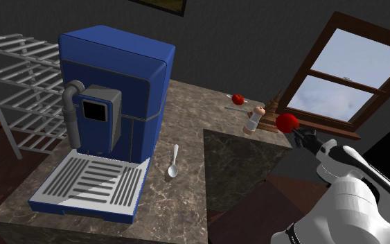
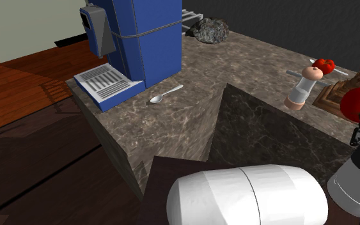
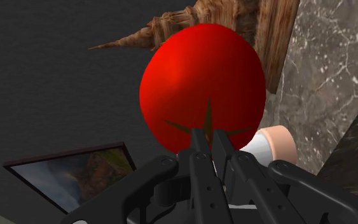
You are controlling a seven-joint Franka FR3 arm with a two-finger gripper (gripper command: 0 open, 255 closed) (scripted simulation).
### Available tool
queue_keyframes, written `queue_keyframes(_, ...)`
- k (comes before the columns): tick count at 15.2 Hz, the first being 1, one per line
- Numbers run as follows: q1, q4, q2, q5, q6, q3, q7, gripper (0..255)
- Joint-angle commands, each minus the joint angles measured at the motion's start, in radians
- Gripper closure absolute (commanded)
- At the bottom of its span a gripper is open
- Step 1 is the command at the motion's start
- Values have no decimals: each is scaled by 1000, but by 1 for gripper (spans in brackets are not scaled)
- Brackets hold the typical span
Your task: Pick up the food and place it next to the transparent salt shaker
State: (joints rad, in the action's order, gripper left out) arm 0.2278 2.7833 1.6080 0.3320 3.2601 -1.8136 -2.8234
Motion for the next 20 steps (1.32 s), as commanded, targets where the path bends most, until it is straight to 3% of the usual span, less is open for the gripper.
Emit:
queue_keyframes(1, 1, 4, -15, -11, 2, 32, 24, 255)
queue_keyframes(20, -17, 11, -143, -115, -11, 322, 237, 255)
